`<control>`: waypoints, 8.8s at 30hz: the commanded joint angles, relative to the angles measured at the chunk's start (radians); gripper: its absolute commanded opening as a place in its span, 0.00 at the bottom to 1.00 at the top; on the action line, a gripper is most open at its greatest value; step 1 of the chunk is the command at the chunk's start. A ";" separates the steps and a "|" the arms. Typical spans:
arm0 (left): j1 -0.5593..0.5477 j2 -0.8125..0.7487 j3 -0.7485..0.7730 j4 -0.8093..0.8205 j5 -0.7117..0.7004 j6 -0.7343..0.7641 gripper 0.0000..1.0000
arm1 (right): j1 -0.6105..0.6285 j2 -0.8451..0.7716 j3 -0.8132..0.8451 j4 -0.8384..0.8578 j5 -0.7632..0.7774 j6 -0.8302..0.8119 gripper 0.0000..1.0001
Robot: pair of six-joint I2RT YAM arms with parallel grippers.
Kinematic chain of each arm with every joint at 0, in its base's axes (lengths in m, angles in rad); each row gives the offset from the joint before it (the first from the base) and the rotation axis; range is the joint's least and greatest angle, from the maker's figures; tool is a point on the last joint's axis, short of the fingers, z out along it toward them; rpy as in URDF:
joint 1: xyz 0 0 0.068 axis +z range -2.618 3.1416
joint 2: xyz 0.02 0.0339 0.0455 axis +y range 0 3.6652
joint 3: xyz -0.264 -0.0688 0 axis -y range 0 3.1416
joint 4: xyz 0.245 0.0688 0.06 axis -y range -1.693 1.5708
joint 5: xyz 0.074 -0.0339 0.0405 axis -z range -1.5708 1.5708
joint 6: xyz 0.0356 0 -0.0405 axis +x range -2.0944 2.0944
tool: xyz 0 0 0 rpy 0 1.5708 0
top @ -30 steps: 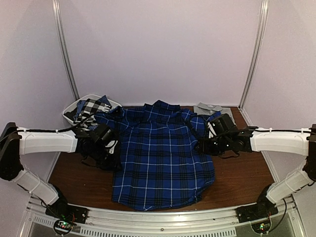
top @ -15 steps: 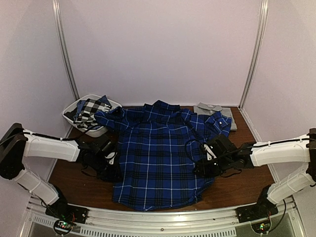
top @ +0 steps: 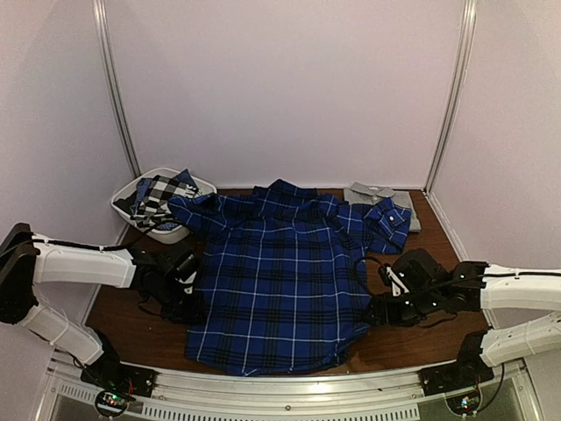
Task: Fold and stack the long sleeve shirts
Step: Smooth out the crumpled shirt at the center of the board, then smooth out the flattened shirt at the center of the board, then pick up the sleeve from the center of the board, then pass from the right arm to the left
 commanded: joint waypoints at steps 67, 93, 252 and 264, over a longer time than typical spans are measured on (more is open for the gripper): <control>-0.006 0.369 0.557 0.076 -0.025 0.275 0.35 | -0.302 0.592 0.607 0.392 0.086 -0.229 0.43; -0.016 0.534 0.558 0.138 -0.010 0.231 0.34 | -0.572 1.273 1.084 0.427 -0.118 -0.229 0.39; -0.118 0.693 1.086 0.388 0.000 0.293 0.33 | -0.286 0.688 0.833 0.432 -0.256 -0.228 0.00; -0.056 0.655 1.146 0.360 0.002 0.300 0.00 | -0.312 0.507 0.728 0.315 -0.054 -0.278 0.41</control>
